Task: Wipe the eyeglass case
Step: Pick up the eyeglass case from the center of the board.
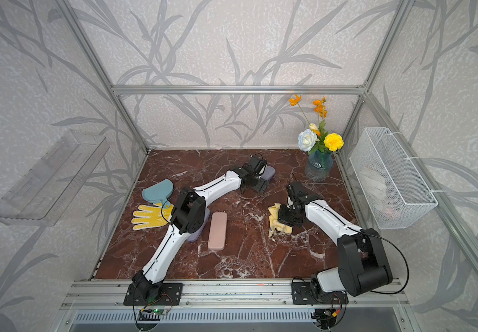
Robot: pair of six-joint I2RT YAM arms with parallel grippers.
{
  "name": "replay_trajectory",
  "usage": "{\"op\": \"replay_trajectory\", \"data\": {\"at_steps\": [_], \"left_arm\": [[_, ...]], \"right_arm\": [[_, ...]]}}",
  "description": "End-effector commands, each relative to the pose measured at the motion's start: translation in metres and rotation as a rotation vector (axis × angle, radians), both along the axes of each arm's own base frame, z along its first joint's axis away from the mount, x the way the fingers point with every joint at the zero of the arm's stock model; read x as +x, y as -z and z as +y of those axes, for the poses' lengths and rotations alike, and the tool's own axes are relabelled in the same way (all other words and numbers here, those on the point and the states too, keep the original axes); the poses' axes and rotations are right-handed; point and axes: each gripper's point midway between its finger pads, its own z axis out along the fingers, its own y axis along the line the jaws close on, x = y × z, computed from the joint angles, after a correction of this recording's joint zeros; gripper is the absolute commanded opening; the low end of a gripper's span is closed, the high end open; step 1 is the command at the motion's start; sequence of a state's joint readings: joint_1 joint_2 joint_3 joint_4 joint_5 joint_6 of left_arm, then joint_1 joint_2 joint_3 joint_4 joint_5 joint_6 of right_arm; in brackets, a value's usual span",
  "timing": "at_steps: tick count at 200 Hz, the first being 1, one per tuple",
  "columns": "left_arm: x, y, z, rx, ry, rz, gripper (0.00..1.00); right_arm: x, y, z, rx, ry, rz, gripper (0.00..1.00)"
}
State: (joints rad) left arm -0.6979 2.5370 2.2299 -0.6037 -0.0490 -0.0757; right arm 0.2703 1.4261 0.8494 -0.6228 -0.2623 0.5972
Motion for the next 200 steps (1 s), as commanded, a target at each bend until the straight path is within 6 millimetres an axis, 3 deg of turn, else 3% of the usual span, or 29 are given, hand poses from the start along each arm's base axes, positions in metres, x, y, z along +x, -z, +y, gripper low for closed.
{"op": "replay_trajectory", "data": {"at_steps": [1,34,66,81,132,166,200], "left_arm": [[0.005,0.003,0.002,0.003,0.019,0.013,0.89],[0.008,0.013,-0.003,-0.016,0.043,0.033,0.71],[0.010,0.012,-0.009,-0.035,0.056,0.022,0.68],[0.010,0.013,-0.010,-0.043,0.067,0.024,0.57],[-0.002,-0.004,-0.014,-0.083,0.143,0.006,0.37],[-0.025,-0.026,0.002,-0.088,0.162,-0.009,0.30],[-0.078,-0.047,0.026,-0.111,0.167,-0.019,0.30]], "right_arm": [[-0.001,0.006,0.001,0.013,0.005,0.013,0.00],[0.000,0.006,0.002,0.015,0.005,0.009,0.00],[0.000,0.008,0.002,0.017,0.002,0.014,0.00],[0.000,0.008,0.002,0.019,0.003,0.015,0.00],[0.001,0.005,-0.004,0.005,0.010,0.001,0.00],[0.002,0.001,-0.008,0.003,0.021,-0.009,0.00],[0.003,-0.009,-0.010,0.002,0.024,-0.035,0.00]]}}
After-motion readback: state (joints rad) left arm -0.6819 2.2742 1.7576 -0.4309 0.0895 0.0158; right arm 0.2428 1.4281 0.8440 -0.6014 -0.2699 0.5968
